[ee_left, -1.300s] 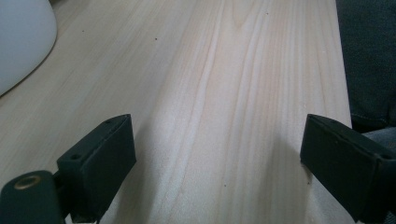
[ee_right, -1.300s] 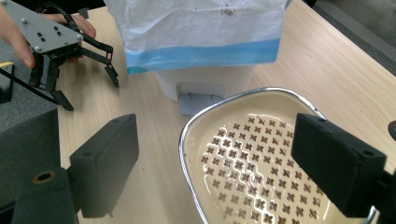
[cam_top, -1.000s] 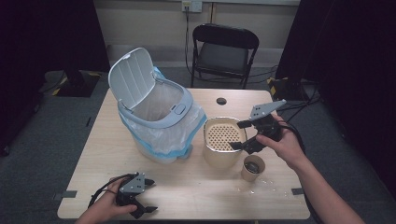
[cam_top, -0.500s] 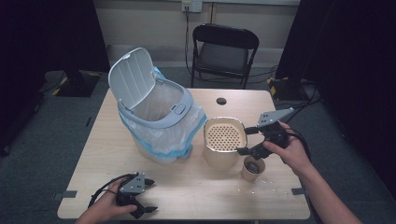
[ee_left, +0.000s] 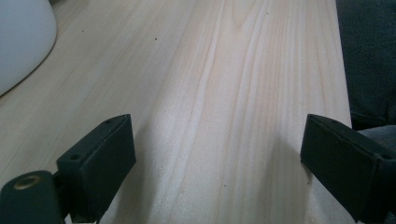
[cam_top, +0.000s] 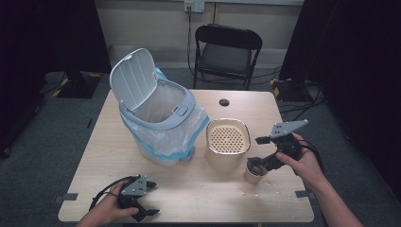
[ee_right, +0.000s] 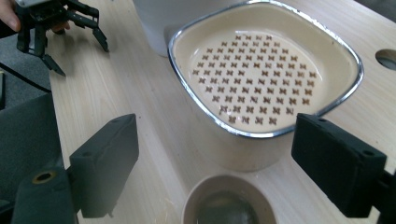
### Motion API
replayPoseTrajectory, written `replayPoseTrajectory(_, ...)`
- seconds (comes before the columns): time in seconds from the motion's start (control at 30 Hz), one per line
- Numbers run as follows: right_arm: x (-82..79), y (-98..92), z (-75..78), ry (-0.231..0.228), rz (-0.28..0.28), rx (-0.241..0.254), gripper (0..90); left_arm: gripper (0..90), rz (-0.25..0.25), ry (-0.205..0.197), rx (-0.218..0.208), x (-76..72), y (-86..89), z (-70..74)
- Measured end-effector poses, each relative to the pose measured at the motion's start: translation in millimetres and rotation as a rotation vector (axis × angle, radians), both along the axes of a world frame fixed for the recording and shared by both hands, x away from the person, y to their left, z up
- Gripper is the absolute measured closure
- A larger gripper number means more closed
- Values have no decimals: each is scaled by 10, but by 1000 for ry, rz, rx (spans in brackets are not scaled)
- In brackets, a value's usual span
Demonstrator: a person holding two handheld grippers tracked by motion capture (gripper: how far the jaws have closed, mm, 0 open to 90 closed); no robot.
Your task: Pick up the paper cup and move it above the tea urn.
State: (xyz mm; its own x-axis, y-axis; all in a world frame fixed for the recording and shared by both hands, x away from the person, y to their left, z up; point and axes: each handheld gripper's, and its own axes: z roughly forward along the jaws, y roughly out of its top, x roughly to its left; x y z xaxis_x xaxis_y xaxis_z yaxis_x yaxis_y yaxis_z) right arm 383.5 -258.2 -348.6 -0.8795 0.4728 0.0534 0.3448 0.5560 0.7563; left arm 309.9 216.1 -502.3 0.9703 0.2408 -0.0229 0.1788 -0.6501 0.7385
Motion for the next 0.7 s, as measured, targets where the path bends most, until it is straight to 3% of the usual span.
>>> replayPoseTrajectory(0.7,-182,-298,-225,5,-50,-1,146,95,2,-2,0,-1,-1,0)
